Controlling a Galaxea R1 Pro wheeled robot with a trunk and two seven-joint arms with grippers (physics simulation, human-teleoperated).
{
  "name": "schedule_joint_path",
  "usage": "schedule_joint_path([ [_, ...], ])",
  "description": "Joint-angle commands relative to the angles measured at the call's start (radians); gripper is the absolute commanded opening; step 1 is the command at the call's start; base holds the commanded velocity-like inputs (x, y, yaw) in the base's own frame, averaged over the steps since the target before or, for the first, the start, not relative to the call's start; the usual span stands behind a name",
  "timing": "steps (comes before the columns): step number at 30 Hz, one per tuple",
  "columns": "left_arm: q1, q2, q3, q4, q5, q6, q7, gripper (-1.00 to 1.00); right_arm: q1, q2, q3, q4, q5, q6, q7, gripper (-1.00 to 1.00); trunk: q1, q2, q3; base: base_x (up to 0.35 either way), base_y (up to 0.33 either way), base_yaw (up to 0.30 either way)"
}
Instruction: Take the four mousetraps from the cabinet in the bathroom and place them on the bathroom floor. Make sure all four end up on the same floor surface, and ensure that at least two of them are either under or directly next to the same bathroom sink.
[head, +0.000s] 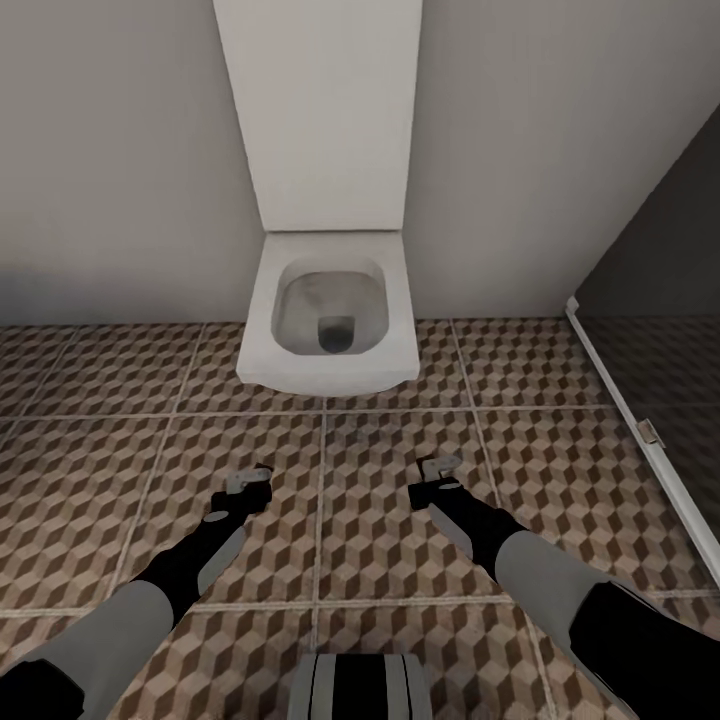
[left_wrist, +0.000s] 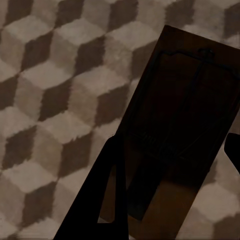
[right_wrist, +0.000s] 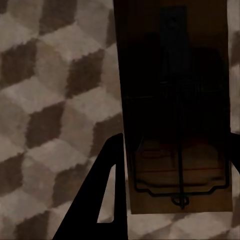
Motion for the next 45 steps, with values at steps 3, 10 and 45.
schedule_joint_path([
  [3,-0.001,0.002,-0.009,-0.003,0.004,0.004,0.011,-1.00,-0.001,-0.001,0.008,-0.002,-0.008,0.004,-0.010,-1.00,0.001,-0.001,-0.012,0.000,0.000,0.000],
  [10,-0.001,0.001,-0.009,-0.003,0.004,0.004,0.011,-1.00,-0.001,-0.001,0.008,-0.002,-0.008,0.004,-0.010,-1.00,0.004,-0.003,-0.039,0.000,0.000,0.000],
  [45,-0.001,0.002,-0.009,-0.002,0.005,0.003,0.010,-1.00,-0.001,-0.001,0.008,-0.002,-0.008,0.002,-0.009,-1.00,0.011,-0.006,-0.101,0.000,0.000,0.000],
])
